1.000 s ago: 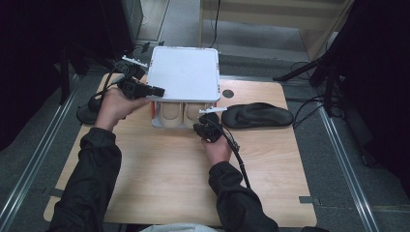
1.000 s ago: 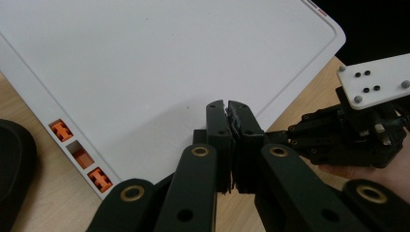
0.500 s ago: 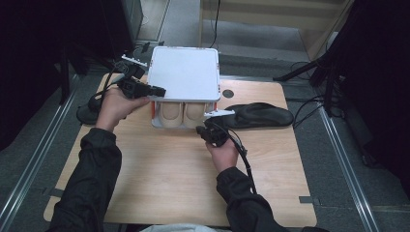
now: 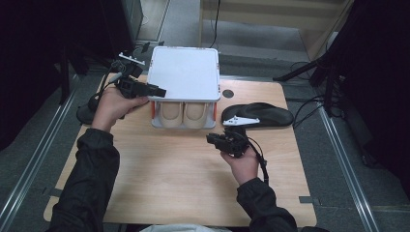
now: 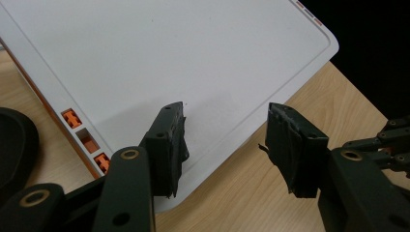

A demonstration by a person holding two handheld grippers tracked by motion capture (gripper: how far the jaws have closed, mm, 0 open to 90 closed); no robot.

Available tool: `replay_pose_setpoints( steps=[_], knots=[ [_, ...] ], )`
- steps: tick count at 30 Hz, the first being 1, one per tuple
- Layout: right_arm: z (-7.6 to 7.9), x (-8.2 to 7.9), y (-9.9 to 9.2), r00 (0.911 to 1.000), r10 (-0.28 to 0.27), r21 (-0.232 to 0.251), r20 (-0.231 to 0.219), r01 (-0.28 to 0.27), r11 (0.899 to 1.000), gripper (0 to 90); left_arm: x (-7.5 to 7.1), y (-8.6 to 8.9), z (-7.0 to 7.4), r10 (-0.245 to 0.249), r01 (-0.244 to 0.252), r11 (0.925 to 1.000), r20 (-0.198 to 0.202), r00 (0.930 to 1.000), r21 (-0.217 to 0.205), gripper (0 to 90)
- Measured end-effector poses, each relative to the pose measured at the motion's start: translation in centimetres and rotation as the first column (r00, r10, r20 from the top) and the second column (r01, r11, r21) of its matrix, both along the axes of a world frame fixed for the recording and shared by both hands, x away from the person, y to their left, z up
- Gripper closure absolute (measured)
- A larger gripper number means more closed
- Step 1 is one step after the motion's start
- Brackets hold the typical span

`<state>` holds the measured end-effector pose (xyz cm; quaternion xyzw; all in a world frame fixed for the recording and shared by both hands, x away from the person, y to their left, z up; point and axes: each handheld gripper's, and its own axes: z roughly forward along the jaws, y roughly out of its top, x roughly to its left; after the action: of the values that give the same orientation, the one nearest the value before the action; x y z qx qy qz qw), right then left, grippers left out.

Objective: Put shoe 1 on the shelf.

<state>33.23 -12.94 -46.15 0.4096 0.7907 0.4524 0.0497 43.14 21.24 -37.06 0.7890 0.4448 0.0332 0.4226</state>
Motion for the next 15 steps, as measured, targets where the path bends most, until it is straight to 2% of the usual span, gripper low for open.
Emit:
replay_pose_setpoints(
  steps=[3, 4, 7, 12, 15],
  knots=[
    [0.1, -0.2, -0.3, 0.9998, 0.006, -0.004, -0.016, -0.006, 1.0, 78.3, -0.2, 0.0, 0.3, 0.016, -0.016, 0.9998, 0.004, 0.9999, 0.009, 48.9],
    [0.1, -0.5, -0.8, 1.0, 0.009, 0.006, -0.002, -0.009, 1.0, 74.3, -0.6, 0.1, 0.5, 0.018, -0.018, 0.9997, 0.013, 0.9998, 0.014, 48.8],
    [0.2, -0.8, -1.5, 0.9999, 0.012, 0.011, -0.002, -0.012, 1.0, 72.2, -0.9, 0.4, 0.8, 0.028, -0.028, 0.9994, 0.016, 0.9995, 0.018, 47.1],
    [0.3, -1.3, -2.7, 0.9999, -0.002, 0.034, 0.015, 0.001, 0.999, 68.4, -1.6, 1.5, 1.3, 0.05, -0.051, 0.9975, 0.021, 0.9985, 0.048, 45.0],
    [0.4, -1.3, -3.3, 0.9999, 0.009, 0.056, 0.006, -0.009, 0.998, 60.5, -2.0, 2.3, 1.3, 0.066, -0.067, 0.9967, 0.022, 0.9976, 0.045, 44.5]
  ],
)
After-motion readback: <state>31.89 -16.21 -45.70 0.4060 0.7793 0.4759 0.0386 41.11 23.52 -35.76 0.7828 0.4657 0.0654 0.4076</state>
